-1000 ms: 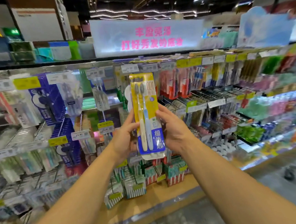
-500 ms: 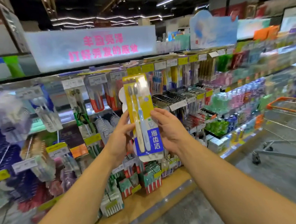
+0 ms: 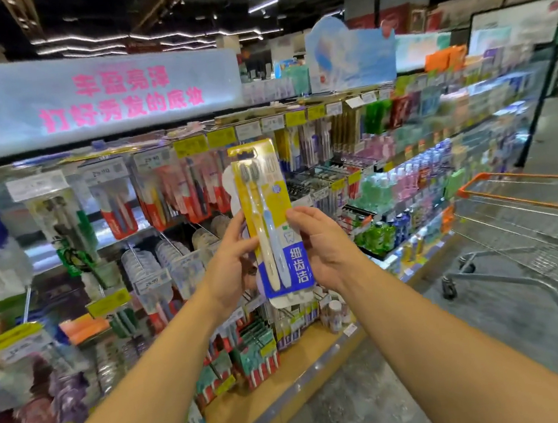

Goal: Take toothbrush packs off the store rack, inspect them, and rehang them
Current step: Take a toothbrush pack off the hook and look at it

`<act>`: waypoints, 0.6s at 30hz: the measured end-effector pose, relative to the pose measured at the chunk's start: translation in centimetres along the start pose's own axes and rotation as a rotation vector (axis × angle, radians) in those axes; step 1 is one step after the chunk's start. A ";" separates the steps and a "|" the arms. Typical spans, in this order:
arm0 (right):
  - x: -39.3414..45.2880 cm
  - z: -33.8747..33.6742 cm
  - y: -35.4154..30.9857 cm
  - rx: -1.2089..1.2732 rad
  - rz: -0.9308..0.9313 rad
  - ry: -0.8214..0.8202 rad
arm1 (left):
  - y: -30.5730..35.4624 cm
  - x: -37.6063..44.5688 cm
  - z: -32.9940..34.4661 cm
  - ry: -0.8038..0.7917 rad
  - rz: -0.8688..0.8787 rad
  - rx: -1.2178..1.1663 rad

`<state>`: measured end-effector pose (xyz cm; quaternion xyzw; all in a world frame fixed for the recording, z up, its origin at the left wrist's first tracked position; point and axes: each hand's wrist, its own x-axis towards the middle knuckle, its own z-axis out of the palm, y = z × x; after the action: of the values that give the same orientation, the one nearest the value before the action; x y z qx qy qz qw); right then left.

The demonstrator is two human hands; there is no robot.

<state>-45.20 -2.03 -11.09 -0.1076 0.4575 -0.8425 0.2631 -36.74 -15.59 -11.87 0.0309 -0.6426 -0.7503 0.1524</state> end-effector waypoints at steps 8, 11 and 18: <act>7.0 -2.5 -1.8 0.036 0.021 0.012 | -2.5 7.7 1.3 0.034 0.046 -0.073; 9.9 -2.9 -1.9 0.054 0.023 0.018 | -3.5 10.6 2.1 0.093 0.074 -0.135; 15.5 -3.9 -2.1 -0.007 -0.004 0.053 | -5.7 16.0 3.8 0.285 0.186 0.133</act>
<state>-60.60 -6.74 -12.47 -0.0873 0.4671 -0.8440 0.2488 -53.92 -15.57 -14.35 0.0874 -0.6629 -0.6768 0.3080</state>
